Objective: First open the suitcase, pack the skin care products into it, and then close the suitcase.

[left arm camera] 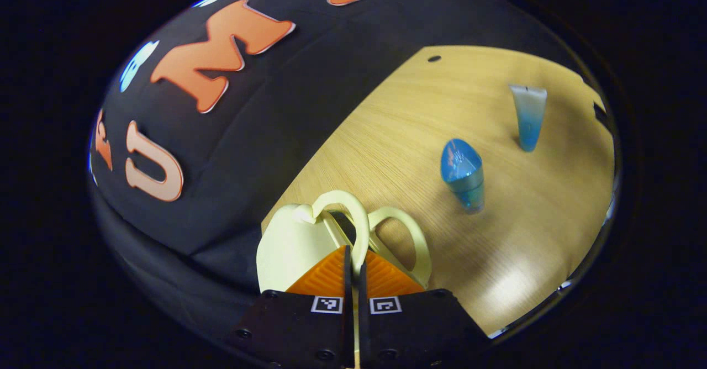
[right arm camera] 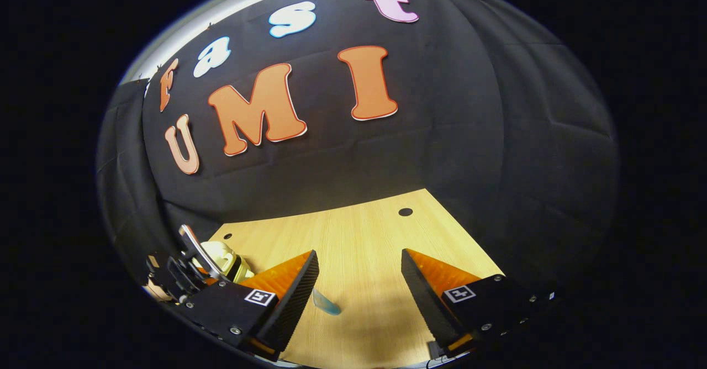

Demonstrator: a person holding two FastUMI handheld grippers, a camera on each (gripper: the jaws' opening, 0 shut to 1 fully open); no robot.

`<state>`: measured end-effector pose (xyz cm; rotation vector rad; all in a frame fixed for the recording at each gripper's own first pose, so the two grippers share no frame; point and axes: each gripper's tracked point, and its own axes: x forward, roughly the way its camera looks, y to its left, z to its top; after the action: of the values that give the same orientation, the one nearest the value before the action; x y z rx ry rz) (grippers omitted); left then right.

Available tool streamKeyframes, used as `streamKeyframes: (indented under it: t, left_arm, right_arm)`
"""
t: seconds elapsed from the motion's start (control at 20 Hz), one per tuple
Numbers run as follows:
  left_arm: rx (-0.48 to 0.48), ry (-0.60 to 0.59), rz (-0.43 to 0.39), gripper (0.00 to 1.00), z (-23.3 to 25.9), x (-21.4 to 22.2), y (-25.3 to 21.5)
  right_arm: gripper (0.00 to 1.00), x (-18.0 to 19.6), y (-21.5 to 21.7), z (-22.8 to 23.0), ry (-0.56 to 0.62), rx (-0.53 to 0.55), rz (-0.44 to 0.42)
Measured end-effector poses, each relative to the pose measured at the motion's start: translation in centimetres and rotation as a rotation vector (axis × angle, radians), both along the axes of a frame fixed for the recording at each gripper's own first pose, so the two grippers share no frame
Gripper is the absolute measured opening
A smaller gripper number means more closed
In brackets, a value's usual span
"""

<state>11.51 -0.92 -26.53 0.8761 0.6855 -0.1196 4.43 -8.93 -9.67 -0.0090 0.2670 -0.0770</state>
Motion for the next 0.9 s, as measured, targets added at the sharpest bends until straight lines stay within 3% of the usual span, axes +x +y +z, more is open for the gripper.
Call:
streamKeyframes:
  t: [0.3, 0.5, 0.8, 0.9]
  left_arm:
    - [-0.413, -0.062, 0.063, 0.03, 10.3, 0.1, 5.9]
    - [-0.679, -0.090, 0.101, 0.04, 13.3, 0.2, 13.1]
    - [-0.804, -0.152, 0.164, 0.03, 15.5, -0.2, 24.7]
    - [-0.806, -0.165, 0.190, 0.03, 15.0, -0.8, 28.5]
  right_arm:
    - [0.95, 1.3, 7.7, 0.6, -0.053, -0.017, -0.037]
    - [0.95, 2.1, 13.8, 0.2, -0.070, 0.031, -0.022]
    - [0.95, 2.2, 19.0, 0.2, -0.066, 0.020, -0.034]
    - [0.95, 2.2, 20.0, 0.2, -0.063, 0.029, -0.039]
